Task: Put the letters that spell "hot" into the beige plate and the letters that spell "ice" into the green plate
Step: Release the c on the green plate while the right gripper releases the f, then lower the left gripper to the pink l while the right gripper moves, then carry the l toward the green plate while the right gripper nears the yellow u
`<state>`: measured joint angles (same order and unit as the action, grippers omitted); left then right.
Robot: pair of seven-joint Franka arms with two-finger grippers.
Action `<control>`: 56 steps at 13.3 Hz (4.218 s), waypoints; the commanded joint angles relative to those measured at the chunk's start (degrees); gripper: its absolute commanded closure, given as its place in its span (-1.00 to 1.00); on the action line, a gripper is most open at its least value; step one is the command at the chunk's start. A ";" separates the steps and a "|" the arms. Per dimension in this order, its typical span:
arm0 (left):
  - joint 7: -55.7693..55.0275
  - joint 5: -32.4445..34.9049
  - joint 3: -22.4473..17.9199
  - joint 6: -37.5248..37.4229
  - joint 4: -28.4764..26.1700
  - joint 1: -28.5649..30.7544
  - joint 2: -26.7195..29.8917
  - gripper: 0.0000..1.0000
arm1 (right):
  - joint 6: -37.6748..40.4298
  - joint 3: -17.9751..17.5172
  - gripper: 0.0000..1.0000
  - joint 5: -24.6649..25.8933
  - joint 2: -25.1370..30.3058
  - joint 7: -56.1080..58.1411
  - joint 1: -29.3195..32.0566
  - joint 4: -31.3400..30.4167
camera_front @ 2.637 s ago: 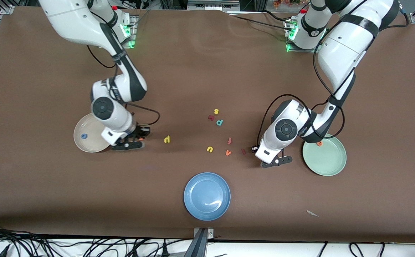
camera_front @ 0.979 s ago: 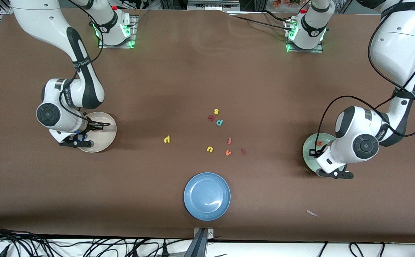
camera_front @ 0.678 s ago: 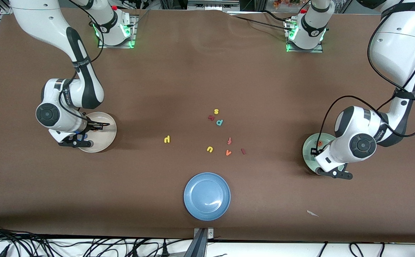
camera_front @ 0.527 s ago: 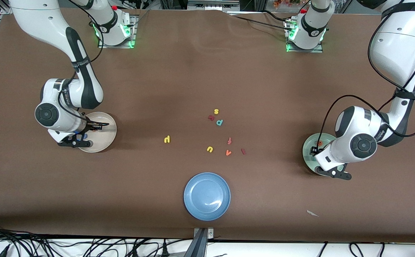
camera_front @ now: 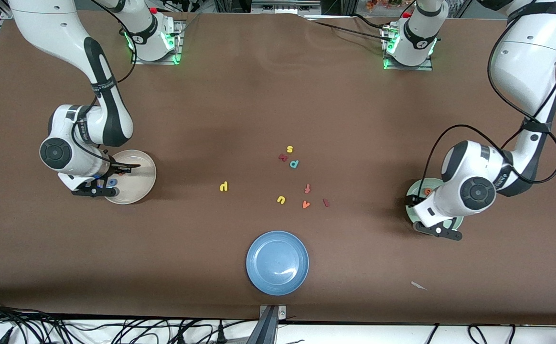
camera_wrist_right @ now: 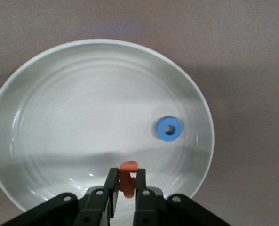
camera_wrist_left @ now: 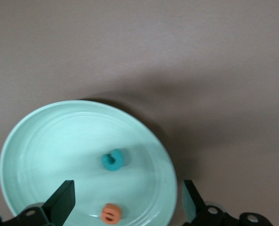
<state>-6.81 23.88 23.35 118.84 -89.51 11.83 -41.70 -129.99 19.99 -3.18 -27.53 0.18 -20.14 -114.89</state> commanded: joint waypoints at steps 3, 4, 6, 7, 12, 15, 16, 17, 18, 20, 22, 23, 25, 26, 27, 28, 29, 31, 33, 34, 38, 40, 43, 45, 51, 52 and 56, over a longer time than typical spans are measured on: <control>-8.55 0.11 -0.33 -0.45 -1.11 -5.14 1.62 -1.00 | 0.17 -0.04 0.84 -0.60 0.81 1.22 0.28 -0.86; -10.31 0.11 -0.33 -0.45 -0.93 -5.67 1.62 -1.00 | 0.17 -0.04 0.84 -0.60 0.81 1.22 0.36 -0.86; -12.51 -0.32 -0.33 -0.36 -0.84 -7.25 1.45 -1.00 | 0.17 -0.04 0.83 -0.60 0.72 1.22 0.36 -0.86; -13.65 -1.46 -0.33 -0.36 -0.76 -7.95 1.36 -1.00 | 0.17 -0.04 0.84 -0.60 0.72 1.22 0.36 -0.95; -19.28 -3.84 -0.33 -0.01 -0.49 -11.56 0.83 -1.00 | -0.26 0.67 0.83 -0.60 0.11 2.89 1.33 -0.86; -20.87 -6.30 -0.33 0.52 -0.32 -12.62 0.22 -1.00 | -0.09 0.49 0.81 -0.78 0.02 2.89 1.24 -0.95; -21.57 -6.83 -0.33 0.69 -0.32 -13.23 -0.22 -1.00 | 0.00 0.40 0.78 -0.78 0.02 2.72 1.24 -0.95; -22.53 -7.01 -0.33 1.48 -0.23 -13.76 -0.48 -1.00 | 0.09 0.32 0.64 -0.86 0.02 2.37 1.24 -0.86; -23.93 -7.09 -0.33 3.14 -0.23 -14.11 -1.01 -1.00 | 0.09 0.23 0.05 -0.87 0.02 2.28 1.16 -0.86; -26.92 -7.10 -0.33 6.13 -0.23 -15.34 -2.24 -1.00 | 0.09 0.14 -0.69 -0.87 0.19 2.10 0.98 -0.69; -28.25 -8.23 -0.33 6.32 -0.05 -15.69 -2.59 -1.00 | 0.09 -0.21 -0.80 -0.87 0.54 2.10 0.63 -0.33; -29.91 -9.63 -0.41 6.32 1.43 -17.09 -3.38 -1.00 | 0.09 -0.82 -0.86 -0.87 0.72 1.93 0.71 -0.25; -35.60 -10.35 -0.41 6.32 4.24 -18.94 -5.66 -1.00 | 0.09 -1.18 -0.87 -0.87 1.42 1.14 0.54 -0.24; -37.73 -10.35 -0.50 6.32 4.95 -19.90 -6.19 -1.00 | 0.09 -1.88 -0.87 -0.87 1.77 0.44 0.54 -0.24; -38.97 -10.35 -0.50 6.32 5.65 -20.26 -6.81 -1.00 | 0.09 -3.19 -0.87 -0.87 2.21 -1.48 0.54 -0.24; -40.11 -10.35 -0.50 6.32 6.01 -20.61 -7.25 -1.00 | 0.09 -4.07 -0.87 -0.87 2.65 -3.59 0.54 -0.24; -41.17 -10.35 -0.59 6.32 6.62 -21.31 -7.78 -1.00 | 0.17 -5.21 -0.87 -0.87 2.91 -5.26 0.54 -0.24; -43.45 -10.17 -0.85 6.32 8.73 -22.28 -9.27 -0.99 | 0.17 -6.18 -0.88 -0.87 3.18 -7.29 0.54 -0.24; -43.81 -10.08 -1.03 6.32 9.44 -22.46 -9.98 -0.96 | 0.09 -7.85 -0.88 -0.87 3.62 -9.92 0.54 -0.24; -43.73 -10.08 -1.03 6.32 9.44 -22.46 -9.98 -0.95 | -0.09 -8.90 -0.88 -0.87 3.79 -10.72 0.54 -0.16; -44.69 -9.82 -1.12 6.32 10.31 -22.90 -10.77 -0.78 | -0.44 -12.86 -0.88 -0.87 4.15 -12.57 0.54 1.24; -44.87 -9.82 -1.64 6.32 10.76 -23.43 -11.21 -0.64 | -2.27 -14.62 -0.88 -0.87 4.06 -12.66 0.54 1.43; -47.24 -9.91 -4.19 7.10 11.37 -25.80 -11.65 -0.41 | -5.35 -17.08 -0.88 -0.87 3.62 -14.68 0.54 1.43; -47.50 -10.08 -4.28 7.64 11.55 -25.98 -11.82 -0.22 | -9.21 -18.92 -0.88 -0.78 3.18 -14.51 0.54 1.43; -48.12 -10.08 -4.28 7.72 11.55 -25.98 -11.83 0.34 | -15.73 -23.59 -0.88 -0.69 -0.42 -21.09 -0.25 1.77; -48.12 -10.08 -4.28 7.72 11.55 -25.98 -11.83 0.45 | -16.08 -23.77 -0.88 -0.78 -0.95 -22.14 -0.77 2.39; -48.03 -9.91 -4.28 7.72 11.46 -25.98 -11.91 0.84 | -16.09 -23.85 -0.88 -0.78 -2.00 -27.33 -2.80 4.24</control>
<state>-54.86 14.99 19.99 126.69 -79.65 -13.09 -52.52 -145.86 -3.73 -3.31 -28.74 -24.99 -22.20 -112.10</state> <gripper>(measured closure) 0.837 0.057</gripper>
